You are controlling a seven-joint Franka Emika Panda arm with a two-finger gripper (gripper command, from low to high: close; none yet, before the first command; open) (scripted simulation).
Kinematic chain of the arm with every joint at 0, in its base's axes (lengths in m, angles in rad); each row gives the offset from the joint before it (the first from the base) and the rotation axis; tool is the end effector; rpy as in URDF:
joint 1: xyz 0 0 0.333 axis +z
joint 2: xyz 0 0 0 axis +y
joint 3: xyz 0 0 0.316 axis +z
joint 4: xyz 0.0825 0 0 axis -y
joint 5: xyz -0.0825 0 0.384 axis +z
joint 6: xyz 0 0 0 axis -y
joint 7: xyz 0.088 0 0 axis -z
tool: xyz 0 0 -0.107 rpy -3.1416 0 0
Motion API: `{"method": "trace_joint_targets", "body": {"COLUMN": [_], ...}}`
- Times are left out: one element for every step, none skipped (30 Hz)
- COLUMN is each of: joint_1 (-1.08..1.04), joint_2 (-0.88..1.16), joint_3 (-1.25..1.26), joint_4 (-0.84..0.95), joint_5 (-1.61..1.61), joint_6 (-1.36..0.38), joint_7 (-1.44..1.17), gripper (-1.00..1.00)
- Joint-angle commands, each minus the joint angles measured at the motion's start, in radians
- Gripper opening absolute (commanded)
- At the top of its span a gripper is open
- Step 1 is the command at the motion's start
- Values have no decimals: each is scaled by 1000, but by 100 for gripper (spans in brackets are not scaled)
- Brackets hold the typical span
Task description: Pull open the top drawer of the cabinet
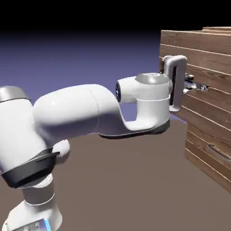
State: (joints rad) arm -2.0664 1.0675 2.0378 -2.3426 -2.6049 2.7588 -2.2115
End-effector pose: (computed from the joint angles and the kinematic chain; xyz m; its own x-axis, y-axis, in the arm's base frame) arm 0.4313 -0.0926 0.5359 0.0003 -0.7069 -0.7073 -0.0003 0.7073 -0.7069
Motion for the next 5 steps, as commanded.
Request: {"method": "trace_joint_targets", "body": {"joint_1": [-20,-20,-20,-56,-92], "joint_2": [6,6,6,17,27], "joint_3": [11,11,11,30,50], "joint_4": [-16,-16,-16,-42,-67], "joint_5": [5,5,5,15,25], "joint_6": [3,3,3,11,19], "joint_7": [-2,-2,-2,-5,-9], "gripper": [-100,100,100,100,100]}}
